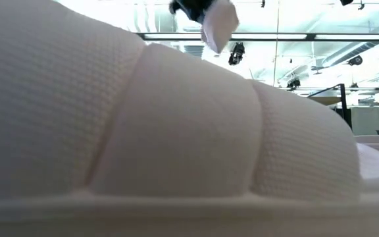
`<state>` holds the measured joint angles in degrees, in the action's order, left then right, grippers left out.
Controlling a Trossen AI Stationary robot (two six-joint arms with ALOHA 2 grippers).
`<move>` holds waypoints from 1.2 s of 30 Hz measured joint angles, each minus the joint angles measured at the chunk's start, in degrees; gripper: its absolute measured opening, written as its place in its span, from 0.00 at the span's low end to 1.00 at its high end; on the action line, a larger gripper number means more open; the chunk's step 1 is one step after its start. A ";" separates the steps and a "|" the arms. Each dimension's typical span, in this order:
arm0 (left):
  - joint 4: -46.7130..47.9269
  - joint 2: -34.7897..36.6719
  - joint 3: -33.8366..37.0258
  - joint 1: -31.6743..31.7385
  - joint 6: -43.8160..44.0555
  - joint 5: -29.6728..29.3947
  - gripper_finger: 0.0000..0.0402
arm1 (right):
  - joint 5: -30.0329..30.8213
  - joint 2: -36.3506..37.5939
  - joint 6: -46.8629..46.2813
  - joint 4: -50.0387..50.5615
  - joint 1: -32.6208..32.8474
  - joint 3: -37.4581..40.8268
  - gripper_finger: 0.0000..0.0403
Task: Pick and place slides into the shelf
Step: Put the pink slide under the shelf
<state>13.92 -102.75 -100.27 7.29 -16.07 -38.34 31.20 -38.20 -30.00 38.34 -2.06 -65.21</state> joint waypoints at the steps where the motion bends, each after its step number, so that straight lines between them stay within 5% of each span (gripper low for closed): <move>1: 0.04 -0.97 -0.18 0.54 0.06 0.61 0.00 | 0.47 -0.30 -0.40 0.29 0.03 0.04 0.02; 8: 4.62 -5.10 -3.63 1.55 -0.80 7.10 0.00 | -2.64 -5.38 -2.99 4.49 0.01 0.28 0.02; 17: 35.76 -3.23 -4.15 -6.10 -3.89 25.07 0.00 | -7.25 -9.04 -7.92 9.93 0.03 0.13 0.02; 23: 28.46 -3.94 4.13 -9.18 -5.29 21.97 0.00 | -17.37 -11.62 -10.57 11.31 0.60 0.79 0.02; 28: 21.04 -5.28 10.32 -10.16 -0.90 14.04 0.03 | -17.70 -16.04 -12.44 11.23 2.96 1.15 0.03; 36: 21.67 -4.67 14.69 -11.65 10.44 14.11 0.29 | -18.10 -22.82 -15.73 12.64 7.96 1.24 0.26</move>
<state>35.59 -107.42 -85.58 -4.36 -5.63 -24.23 13.11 -61.03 -45.73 50.97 5.90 -63.96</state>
